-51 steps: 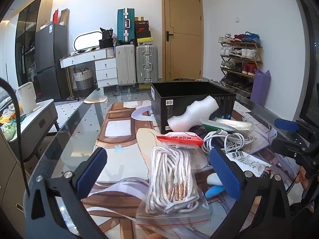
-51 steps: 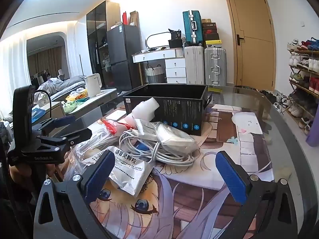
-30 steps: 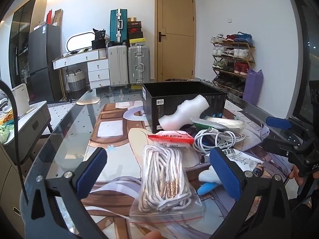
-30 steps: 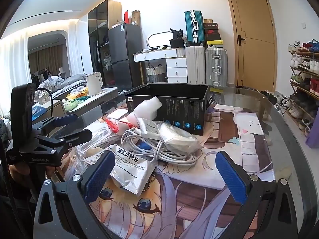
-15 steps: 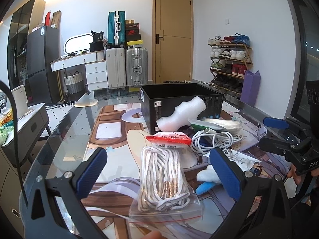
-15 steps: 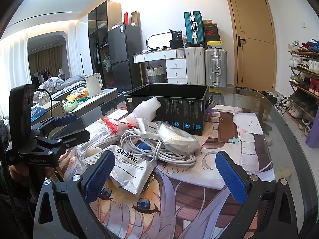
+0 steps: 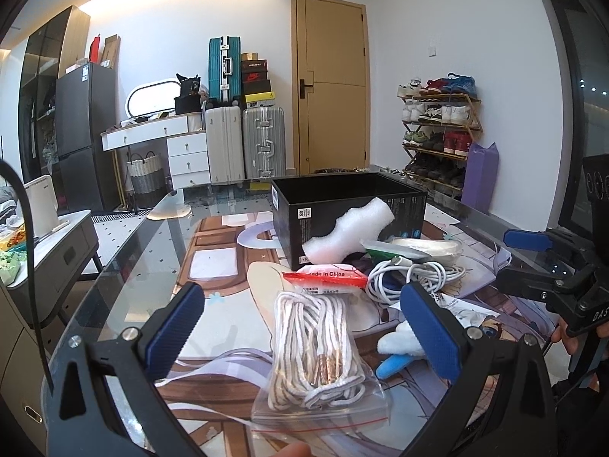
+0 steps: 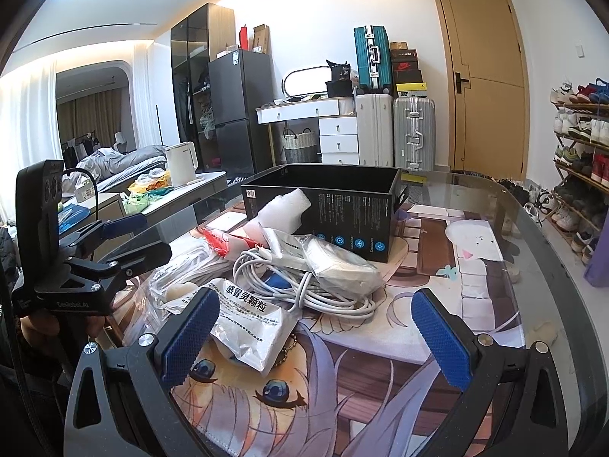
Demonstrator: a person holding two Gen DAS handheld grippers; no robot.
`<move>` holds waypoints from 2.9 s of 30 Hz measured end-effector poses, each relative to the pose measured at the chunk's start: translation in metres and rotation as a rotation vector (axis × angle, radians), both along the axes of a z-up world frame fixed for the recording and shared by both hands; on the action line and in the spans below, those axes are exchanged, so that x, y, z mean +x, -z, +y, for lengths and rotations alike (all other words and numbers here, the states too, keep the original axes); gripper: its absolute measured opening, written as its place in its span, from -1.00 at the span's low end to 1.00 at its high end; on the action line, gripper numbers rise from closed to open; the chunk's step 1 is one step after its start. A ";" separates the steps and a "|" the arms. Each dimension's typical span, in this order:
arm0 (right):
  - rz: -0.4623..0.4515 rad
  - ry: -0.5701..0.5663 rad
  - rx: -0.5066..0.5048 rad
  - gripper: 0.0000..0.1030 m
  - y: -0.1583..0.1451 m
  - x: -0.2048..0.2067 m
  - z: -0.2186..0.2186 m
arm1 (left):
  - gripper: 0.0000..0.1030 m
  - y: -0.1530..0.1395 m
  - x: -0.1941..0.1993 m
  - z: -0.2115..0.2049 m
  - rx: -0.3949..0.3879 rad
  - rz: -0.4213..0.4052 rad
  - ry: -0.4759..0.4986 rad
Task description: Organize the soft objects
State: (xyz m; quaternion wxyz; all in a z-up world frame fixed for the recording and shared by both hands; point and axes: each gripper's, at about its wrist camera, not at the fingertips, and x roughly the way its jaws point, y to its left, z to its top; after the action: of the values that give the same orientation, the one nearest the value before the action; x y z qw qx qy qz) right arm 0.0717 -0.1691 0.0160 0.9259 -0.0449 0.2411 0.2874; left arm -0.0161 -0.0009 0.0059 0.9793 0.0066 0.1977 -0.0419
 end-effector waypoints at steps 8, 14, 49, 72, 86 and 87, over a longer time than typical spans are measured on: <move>-0.001 -0.003 0.000 0.99 -0.001 -0.001 0.001 | 1.00 0.002 -0.001 -0.003 0.011 0.001 0.011; -0.004 -0.003 -0.002 0.99 -0.001 -0.003 0.001 | 1.00 0.002 -0.002 -0.002 0.004 0.002 0.012; 0.019 -0.010 -0.020 0.99 0.000 -0.001 0.006 | 1.00 0.004 0.006 0.002 -0.007 0.030 -0.012; 0.035 -0.020 -0.041 0.99 0.000 -0.002 0.010 | 1.00 0.007 0.008 0.002 0.000 0.041 -0.029; 0.088 -0.063 -0.048 0.99 0.002 0.000 0.035 | 1.00 0.004 0.012 0.008 -0.007 0.052 -0.032; 0.093 -0.065 -0.046 0.99 0.002 0.001 0.036 | 1.00 0.003 0.012 0.008 -0.007 0.053 -0.033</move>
State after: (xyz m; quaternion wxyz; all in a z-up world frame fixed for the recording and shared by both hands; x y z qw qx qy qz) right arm 0.0728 -0.1331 0.0144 0.9025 -0.0604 0.2887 0.3137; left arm -0.0040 0.0073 0.0027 0.9743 -0.0012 0.2237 -0.0267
